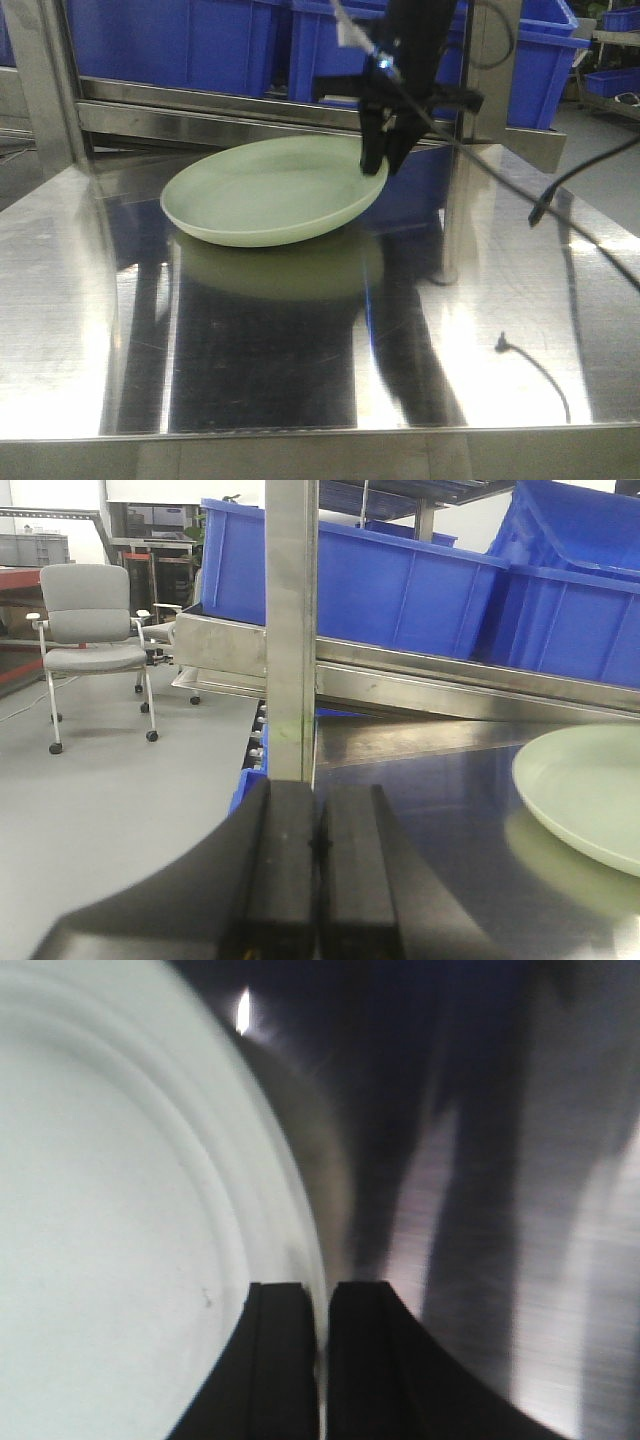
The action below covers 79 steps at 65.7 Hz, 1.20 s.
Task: Place green plate on second shelf with right arm
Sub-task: 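Lift the plate by its rim with the right gripper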
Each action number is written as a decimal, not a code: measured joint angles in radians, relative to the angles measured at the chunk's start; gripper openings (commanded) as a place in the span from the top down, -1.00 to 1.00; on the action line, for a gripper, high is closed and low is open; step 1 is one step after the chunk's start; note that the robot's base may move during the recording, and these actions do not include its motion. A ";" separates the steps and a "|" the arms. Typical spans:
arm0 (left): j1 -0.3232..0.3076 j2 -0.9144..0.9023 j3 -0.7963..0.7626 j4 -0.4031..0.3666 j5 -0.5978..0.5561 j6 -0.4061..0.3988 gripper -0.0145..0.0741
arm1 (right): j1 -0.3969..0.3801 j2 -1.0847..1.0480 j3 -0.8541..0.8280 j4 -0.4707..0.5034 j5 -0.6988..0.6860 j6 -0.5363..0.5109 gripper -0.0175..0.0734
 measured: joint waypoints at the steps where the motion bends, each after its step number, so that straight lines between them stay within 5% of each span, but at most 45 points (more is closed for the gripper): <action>1: 0.000 0.000 0.000 0.000 0.000 0.000 0.38 | 0.000 -0.009 0.000 -0.010 0.000 0.000 0.50; 13: 0.000 0.000 0.000 0.000 0.000 0.000 0.38 | -0.005 -0.146 0.002 -0.139 0.009 -0.011 0.50; 39: 0.000 0.000 0.000 0.000 0.000 0.000 0.38 | -0.009 -0.566 0.123 -0.240 0.010 -0.014 0.50; 79: 0.000 0.000 0.000 0.000 0.000 0.000 0.38 | -0.009 -1.771 0.965 -0.318 0.010 0.002 0.50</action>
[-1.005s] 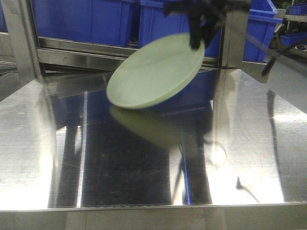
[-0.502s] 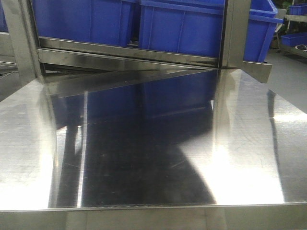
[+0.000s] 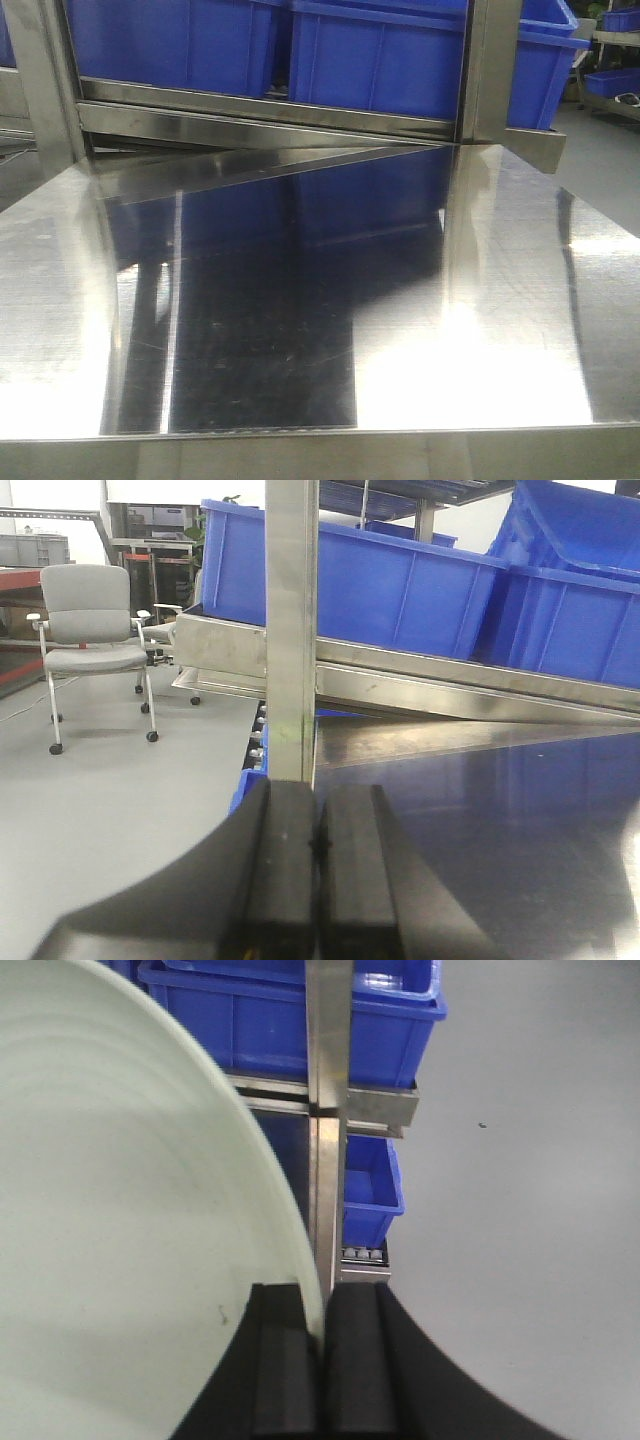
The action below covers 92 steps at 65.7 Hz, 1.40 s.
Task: Place green plate on second shelf with right arm
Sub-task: 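Lift the plate by its rim with the right gripper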
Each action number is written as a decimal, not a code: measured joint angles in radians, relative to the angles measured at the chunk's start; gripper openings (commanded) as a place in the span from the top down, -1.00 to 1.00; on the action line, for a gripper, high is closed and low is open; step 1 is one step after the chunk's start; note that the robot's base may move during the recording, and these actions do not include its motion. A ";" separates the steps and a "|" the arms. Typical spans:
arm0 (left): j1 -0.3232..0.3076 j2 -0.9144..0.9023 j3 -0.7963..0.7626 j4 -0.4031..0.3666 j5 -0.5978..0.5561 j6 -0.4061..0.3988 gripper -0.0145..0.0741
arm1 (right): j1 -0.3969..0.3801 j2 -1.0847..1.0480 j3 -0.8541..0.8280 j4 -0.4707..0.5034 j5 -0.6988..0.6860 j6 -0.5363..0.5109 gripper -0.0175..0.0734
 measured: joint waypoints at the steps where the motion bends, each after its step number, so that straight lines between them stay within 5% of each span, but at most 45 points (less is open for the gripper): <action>1: 0.000 0.000 0.000 0.000 0.000 0.000 0.38 | 0.000 -0.019 0.020 0.000 0.000 0.001 0.50; 23: 0.000 0.000 0.000 0.000 0.000 0.000 0.38 | 0.006 -0.101 0.309 0.034 -0.095 -0.055 0.50; 54: 0.000 0.000 0.000 0.000 0.000 0.000 0.38 | 0.008 -0.312 0.761 0.095 -0.545 -0.062 0.50; 92: 0.000 0.000 0.000 0.000 0.000 0.000 0.38 | 0.008 -0.339 1.081 0.069 -0.928 -0.052 0.50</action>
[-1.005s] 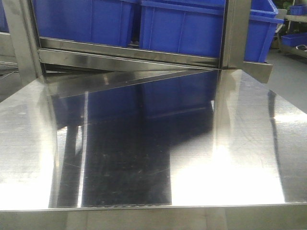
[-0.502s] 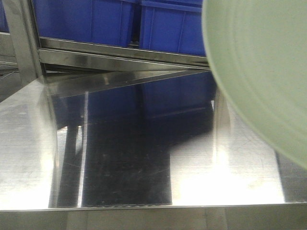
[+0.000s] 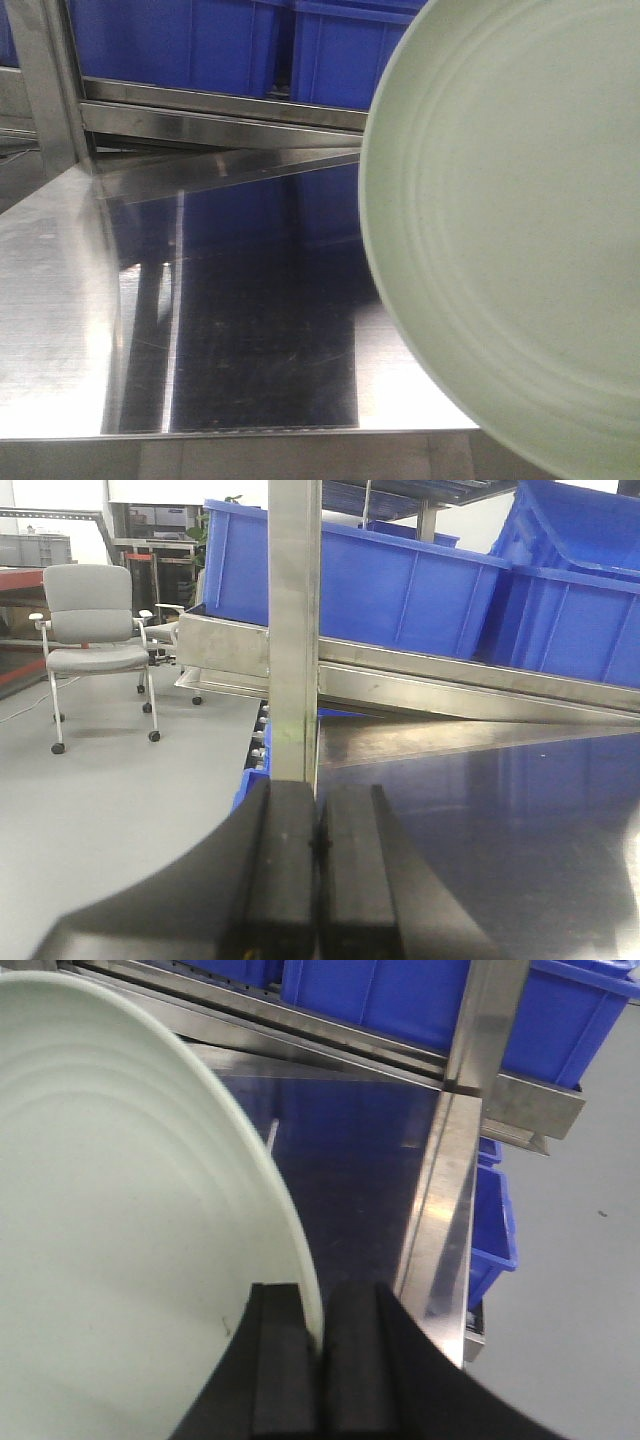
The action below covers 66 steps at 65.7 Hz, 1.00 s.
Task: Place green plate on second shelf with right arm
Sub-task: 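Lift the plate by its rim with the right gripper, then hold the plate in the right gripper while the base turns away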
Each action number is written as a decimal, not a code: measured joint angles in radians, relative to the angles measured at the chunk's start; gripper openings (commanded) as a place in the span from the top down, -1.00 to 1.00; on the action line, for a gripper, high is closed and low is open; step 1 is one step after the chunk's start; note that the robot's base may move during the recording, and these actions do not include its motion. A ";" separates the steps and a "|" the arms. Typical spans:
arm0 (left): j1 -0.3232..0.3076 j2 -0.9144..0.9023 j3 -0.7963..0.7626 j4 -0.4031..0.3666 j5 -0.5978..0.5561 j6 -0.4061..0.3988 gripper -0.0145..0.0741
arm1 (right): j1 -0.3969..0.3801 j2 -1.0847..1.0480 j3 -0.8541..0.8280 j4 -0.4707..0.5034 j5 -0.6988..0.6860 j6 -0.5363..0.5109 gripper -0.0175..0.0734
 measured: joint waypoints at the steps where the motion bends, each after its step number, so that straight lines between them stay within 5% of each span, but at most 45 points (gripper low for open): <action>1: 0.000 0.000 0.000 0.000 0.000 0.000 0.38 | 0.000 0.000 0.006 0.000 -0.007 0.002 0.50; 66: 0.000 0.000 0.000 0.000 0.000 0.000 0.38 | 0.002 0.000 0.024 0.004 -0.064 0.013 0.50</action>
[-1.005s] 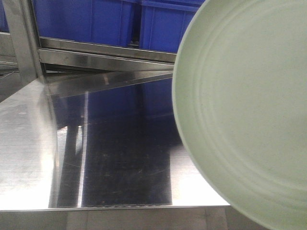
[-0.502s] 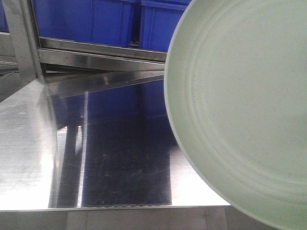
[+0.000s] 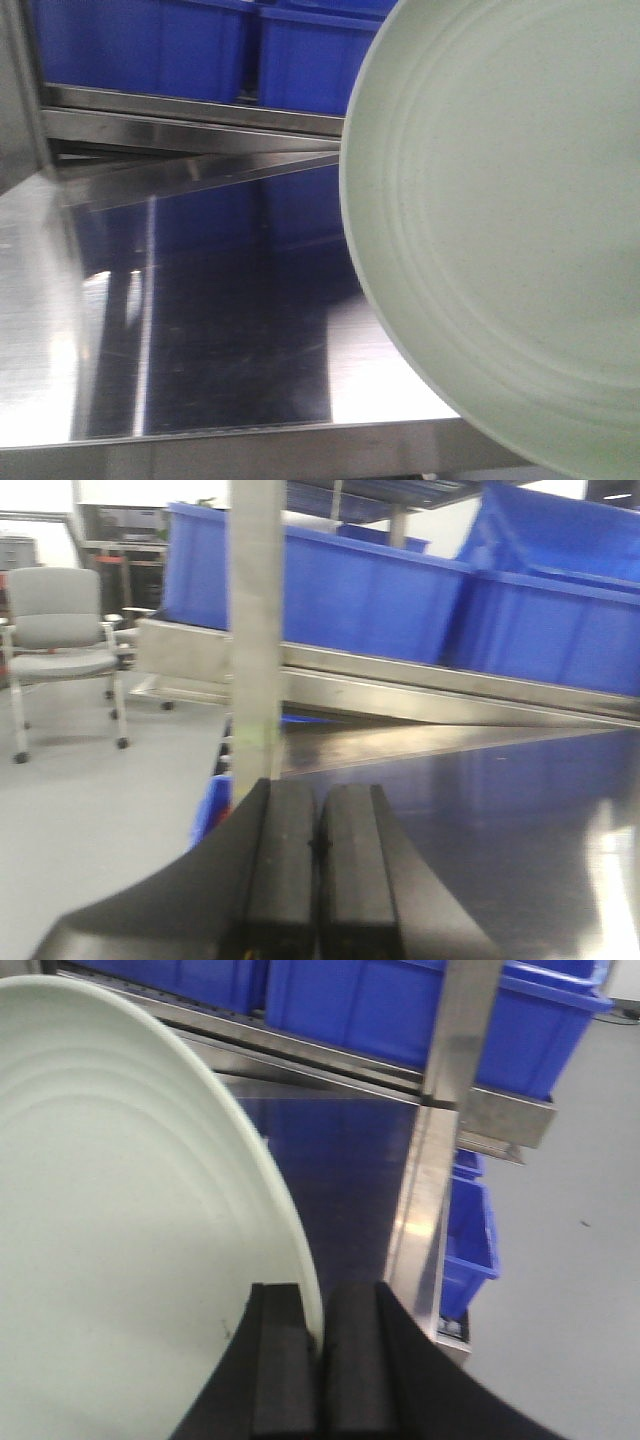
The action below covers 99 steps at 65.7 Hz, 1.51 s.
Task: Place green plate on second shelf with right arm
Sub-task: 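Hold the plate in the right gripper while the base turns away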
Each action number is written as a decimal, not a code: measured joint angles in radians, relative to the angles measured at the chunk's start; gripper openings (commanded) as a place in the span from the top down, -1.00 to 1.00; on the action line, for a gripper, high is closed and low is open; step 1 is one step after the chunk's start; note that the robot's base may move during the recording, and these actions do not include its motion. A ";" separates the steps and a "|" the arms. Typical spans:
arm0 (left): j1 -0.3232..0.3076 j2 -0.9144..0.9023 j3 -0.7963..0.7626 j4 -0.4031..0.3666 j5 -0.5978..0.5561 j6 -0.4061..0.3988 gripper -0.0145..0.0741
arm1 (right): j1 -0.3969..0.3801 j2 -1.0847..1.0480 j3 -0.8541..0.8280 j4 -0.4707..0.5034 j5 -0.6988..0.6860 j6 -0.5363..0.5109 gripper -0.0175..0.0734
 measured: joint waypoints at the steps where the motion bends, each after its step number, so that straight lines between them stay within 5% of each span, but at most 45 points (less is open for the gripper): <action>1: 0.000 0.000 0.000 0.000 0.000 0.000 0.38 | 0.000 0.000 0.000 0.000 0.000 0.000 0.50; 99: 0.000 0.000 0.000 0.000 0.000 0.000 0.38 | 0.000 0.000 0.000 0.000 0.000 0.002 0.50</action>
